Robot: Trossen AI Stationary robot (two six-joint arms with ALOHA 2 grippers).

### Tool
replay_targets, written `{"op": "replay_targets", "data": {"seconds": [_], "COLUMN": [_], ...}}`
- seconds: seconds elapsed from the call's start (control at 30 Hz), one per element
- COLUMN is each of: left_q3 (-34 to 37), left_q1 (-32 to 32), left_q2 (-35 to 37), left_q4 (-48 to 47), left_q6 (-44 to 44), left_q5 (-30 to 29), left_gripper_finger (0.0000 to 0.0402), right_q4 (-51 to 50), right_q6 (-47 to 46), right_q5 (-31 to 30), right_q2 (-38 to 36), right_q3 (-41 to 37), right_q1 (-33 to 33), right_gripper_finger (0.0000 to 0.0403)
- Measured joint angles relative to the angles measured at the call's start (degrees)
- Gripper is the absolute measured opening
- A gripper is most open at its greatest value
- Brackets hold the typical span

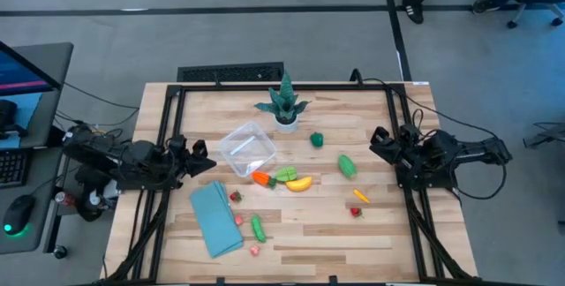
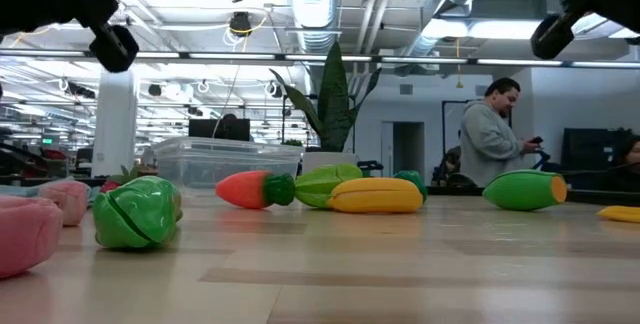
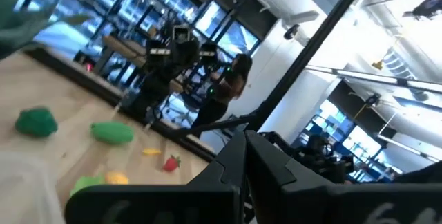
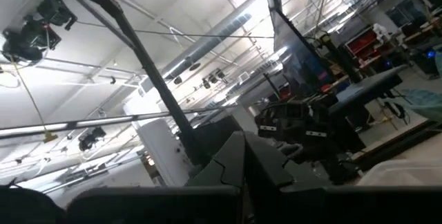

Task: Pick and placing Produce into tupperware
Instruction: Put the left red strawberry into the transparent container

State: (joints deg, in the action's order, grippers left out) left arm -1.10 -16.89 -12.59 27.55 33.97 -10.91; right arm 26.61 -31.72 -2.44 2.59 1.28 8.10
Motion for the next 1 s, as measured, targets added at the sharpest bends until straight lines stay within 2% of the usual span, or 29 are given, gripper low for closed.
{"op": "replay_targets", "data": {"seconds": [0.07, 0.27, 0.5, 0.7, 1.0], "left_q3": [-0.6, -8.3, -18.3, -23.7, -27.5], "left_q1": [-1.5, -2.2, -2.2, -2.2, -2.6], "left_q2": [-2.4, -7.9, -11.7, -15.5, -22.5], "left_q4": [2.5, 1.6, -7.7, -22.2, -24.2], "left_q6": [-3.7, -14.8, -22.2, -20.8, -16.0], "left_q5": [-1.4, -2.4, -2.4, -4.9, -0.8], "left_gripper_finger": [0.0, 0.0, 0.0, 0.0, 0.0], "right_q4": [-0.4, -1.5, -7.4, -14.6, -17.6], "right_q6": [3.2, 14.5, 18.7, 17.7, 16.8], "right_q5": [-0.7, -1.0, -0.9, -0.9, -0.8], "right_q2": [2.2, 10.1, 18.9, 27.0, 39.5], "right_q3": [1.6, 9.4, 17.1, 20.8, 27.3], "right_q1": [0.9, 0.9, 0.4, 0.9, 3.9], "right_gripper_finger": [0.0, 0.0, 0.0, 0.0, 0.0]}}
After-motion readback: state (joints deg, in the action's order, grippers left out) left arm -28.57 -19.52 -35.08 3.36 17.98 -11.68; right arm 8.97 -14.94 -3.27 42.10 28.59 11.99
